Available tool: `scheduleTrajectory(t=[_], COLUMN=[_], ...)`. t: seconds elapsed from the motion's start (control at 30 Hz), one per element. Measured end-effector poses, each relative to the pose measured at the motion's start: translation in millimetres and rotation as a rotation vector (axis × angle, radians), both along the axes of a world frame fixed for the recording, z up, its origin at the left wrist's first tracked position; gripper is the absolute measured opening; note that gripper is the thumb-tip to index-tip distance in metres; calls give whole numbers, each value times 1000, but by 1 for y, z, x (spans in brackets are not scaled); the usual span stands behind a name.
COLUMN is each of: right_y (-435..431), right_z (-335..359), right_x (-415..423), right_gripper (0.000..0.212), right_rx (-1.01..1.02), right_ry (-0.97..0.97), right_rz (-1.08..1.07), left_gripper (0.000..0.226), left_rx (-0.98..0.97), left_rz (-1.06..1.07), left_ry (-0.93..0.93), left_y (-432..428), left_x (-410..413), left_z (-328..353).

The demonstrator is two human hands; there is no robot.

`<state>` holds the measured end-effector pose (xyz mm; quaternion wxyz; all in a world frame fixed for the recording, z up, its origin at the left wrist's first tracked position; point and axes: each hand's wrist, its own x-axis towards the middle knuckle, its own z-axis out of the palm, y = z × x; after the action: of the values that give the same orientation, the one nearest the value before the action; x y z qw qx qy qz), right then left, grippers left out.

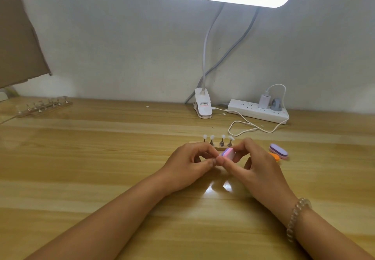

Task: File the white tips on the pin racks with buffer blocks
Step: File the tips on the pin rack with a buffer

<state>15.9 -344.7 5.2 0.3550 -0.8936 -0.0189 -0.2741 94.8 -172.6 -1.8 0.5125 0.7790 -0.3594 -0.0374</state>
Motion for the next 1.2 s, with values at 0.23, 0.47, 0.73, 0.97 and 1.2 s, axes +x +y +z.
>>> scheduleTrajectory(t=[0.23, 0.47, 0.73, 0.97, 1.2], right_y=[5, 6, 4, 7, -1], right_z=[-1, -3, -1, 0, 3], right_x=[-5, -5, -5, -5, -3], right_gripper=[40, 42, 44, 42, 40], right_rx=[-70, -148, -110, -148, 173], right_ry=[10, 3, -6, -11, -46], right_rz=[45, 56, 43, 71, 0], left_gripper=[11, 9, 6, 8, 6], left_rx=[63, 96, 55, 66, -17], left_rz=[11, -14, -23, 13, 13], left_ry=[-47, -17, -8, -5, 48], left_y=[0, 1, 1, 0, -1], left_x=[0, -3, 1, 0, -2], left_z=[-1, 0, -3, 0, 2])
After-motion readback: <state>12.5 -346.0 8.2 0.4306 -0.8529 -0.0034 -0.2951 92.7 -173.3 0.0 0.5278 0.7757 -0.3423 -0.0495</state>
